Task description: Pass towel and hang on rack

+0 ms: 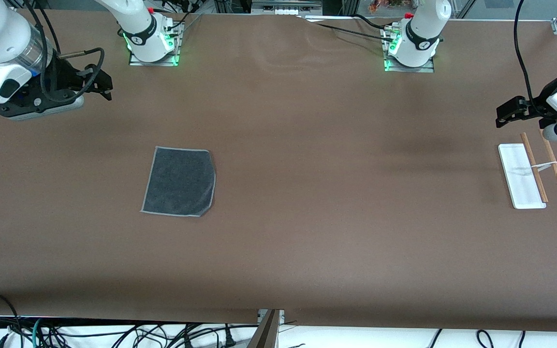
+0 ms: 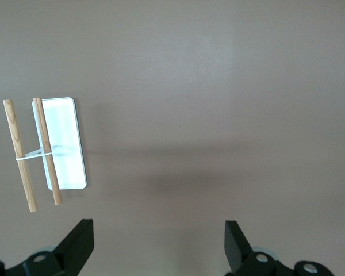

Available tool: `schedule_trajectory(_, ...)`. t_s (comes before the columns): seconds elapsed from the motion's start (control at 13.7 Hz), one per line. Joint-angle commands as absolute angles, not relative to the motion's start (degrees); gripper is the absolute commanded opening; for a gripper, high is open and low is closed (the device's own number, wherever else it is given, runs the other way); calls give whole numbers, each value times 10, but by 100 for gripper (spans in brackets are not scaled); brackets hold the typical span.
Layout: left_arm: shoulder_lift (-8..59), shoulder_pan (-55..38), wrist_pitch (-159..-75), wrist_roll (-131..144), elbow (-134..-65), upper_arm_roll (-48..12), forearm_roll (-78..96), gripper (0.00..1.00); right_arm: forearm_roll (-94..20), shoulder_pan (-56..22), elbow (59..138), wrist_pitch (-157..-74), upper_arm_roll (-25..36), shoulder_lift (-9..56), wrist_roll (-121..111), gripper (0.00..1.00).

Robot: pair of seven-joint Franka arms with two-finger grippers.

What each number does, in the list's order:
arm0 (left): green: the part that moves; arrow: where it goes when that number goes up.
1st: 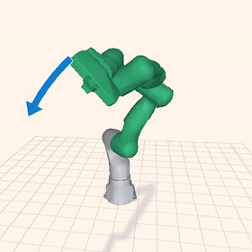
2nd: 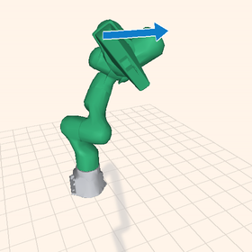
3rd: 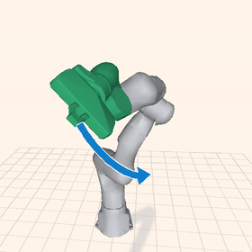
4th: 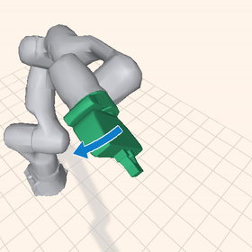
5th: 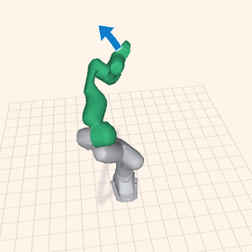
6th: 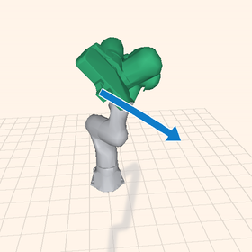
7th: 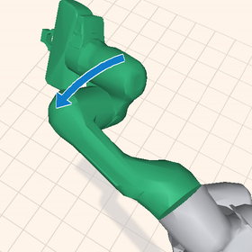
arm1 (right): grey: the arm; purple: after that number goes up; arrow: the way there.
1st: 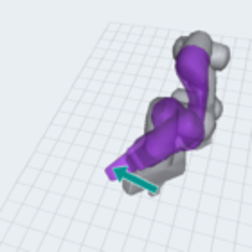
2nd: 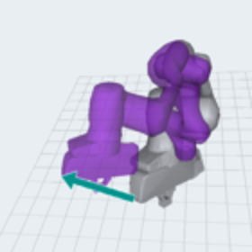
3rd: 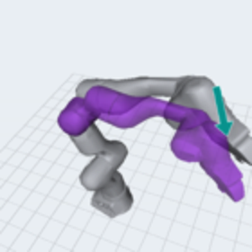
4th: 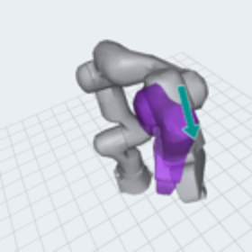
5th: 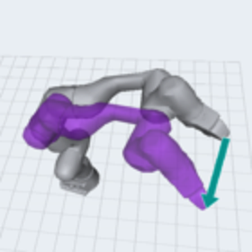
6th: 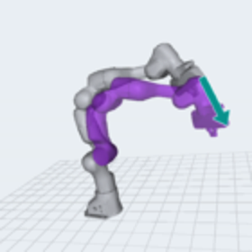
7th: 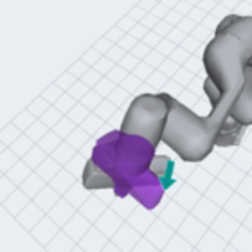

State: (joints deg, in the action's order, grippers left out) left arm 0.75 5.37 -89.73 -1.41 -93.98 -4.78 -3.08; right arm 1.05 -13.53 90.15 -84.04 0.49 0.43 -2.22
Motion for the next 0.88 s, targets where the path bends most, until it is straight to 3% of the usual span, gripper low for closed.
schedule_trajectory(0.0, 13, 57, -884, -25, -924, -50, -17, 100, 18, -127, 896, -836, -4, 6, -17, 100)
schedule_trajectory(0.8, 13, 57, -874, -26, -923, -50, -17, 100, 18, -127, 897, -832, -4, 6, -15, 100)
